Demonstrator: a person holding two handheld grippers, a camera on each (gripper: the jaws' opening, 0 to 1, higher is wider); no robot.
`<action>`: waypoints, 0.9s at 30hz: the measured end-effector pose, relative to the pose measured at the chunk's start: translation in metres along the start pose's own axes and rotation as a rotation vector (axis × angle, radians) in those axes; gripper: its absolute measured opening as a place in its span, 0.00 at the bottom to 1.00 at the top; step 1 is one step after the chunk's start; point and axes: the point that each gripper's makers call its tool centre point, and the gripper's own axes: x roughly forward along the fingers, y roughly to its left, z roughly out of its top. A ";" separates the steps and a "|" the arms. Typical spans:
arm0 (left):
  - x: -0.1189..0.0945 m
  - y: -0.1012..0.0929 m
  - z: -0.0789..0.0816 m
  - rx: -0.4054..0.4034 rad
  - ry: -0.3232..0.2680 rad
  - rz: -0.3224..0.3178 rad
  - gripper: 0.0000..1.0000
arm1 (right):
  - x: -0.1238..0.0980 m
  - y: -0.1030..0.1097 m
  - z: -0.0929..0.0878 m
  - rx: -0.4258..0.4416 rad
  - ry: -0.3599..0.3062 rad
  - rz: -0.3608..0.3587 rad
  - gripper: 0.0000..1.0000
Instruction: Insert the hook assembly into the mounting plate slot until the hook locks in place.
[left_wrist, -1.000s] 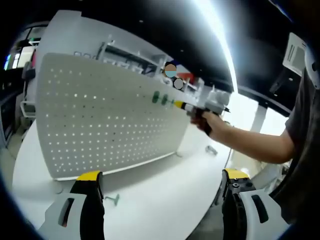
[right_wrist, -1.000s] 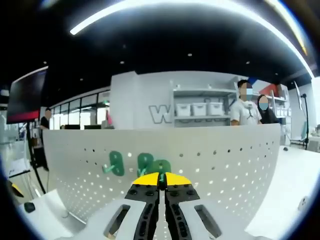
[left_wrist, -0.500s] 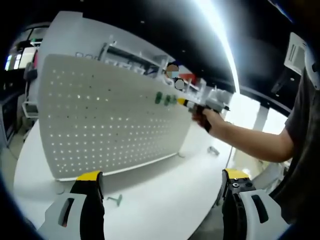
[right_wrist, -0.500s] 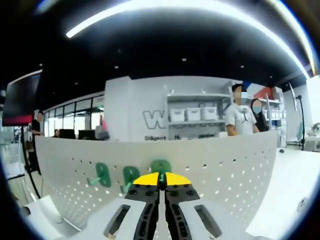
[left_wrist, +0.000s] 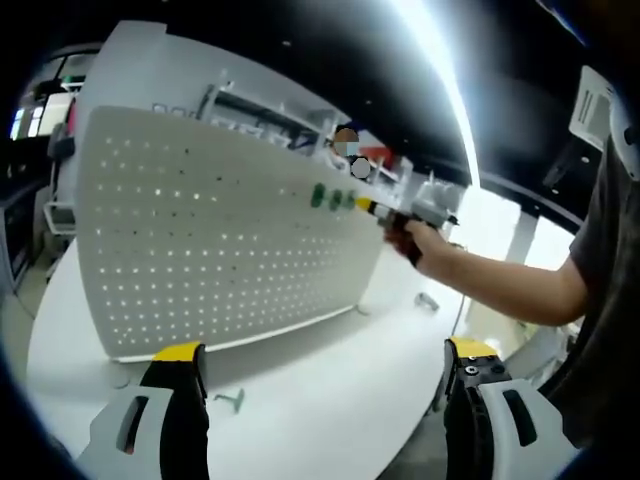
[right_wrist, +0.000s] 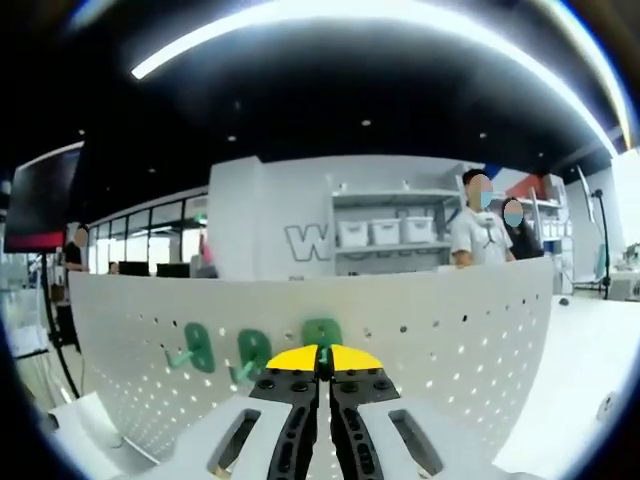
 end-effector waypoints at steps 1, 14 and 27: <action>0.000 0.000 -0.001 0.001 0.002 0.000 1.00 | 0.000 0.001 0.000 0.007 -0.004 0.001 0.00; -0.001 0.001 -0.002 0.003 0.007 0.008 1.00 | 0.006 -0.002 -0.009 0.008 0.021 -0.001 0.00; -0.006 0.003 -0.005 -0.004 0.001 0.017 1.00 | 0.010 -0.001 -0.012 0.008 0.077 -0.008 0.08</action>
